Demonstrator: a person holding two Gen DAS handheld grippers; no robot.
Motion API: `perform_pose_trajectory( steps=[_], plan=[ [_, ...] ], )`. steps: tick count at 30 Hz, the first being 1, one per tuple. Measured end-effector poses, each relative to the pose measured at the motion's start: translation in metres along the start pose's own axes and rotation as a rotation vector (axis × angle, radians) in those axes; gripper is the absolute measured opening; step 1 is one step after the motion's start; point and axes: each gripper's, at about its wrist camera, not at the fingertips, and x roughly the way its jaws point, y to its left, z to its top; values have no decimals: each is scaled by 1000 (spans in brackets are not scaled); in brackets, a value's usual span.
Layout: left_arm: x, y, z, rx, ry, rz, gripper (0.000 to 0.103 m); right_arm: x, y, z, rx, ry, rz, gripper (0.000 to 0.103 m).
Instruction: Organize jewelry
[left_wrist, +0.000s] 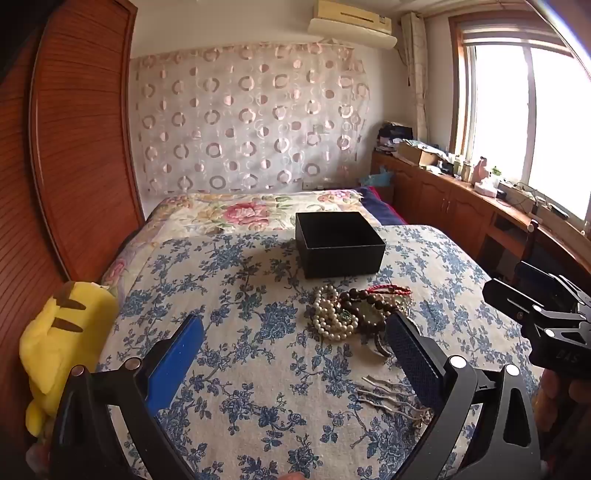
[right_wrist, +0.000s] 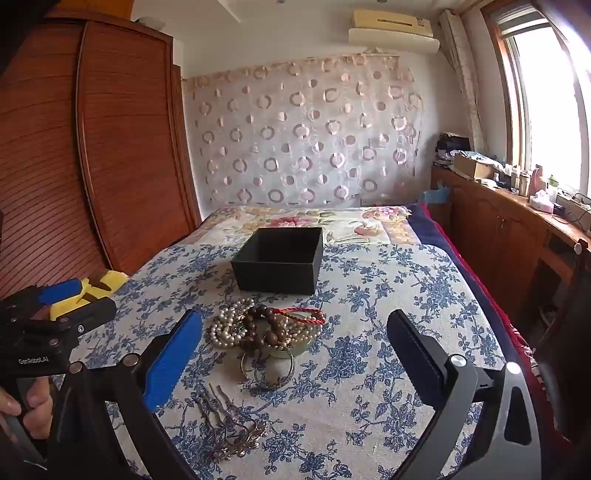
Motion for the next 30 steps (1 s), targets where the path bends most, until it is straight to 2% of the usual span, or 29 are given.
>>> perform_pose_trajectory(
  steps=[30],
  plan=[
    [-7, -1, 4, 6, -38, 7, 96, -2, -2, 1, 0, -9, 0, 101]
  ],
)
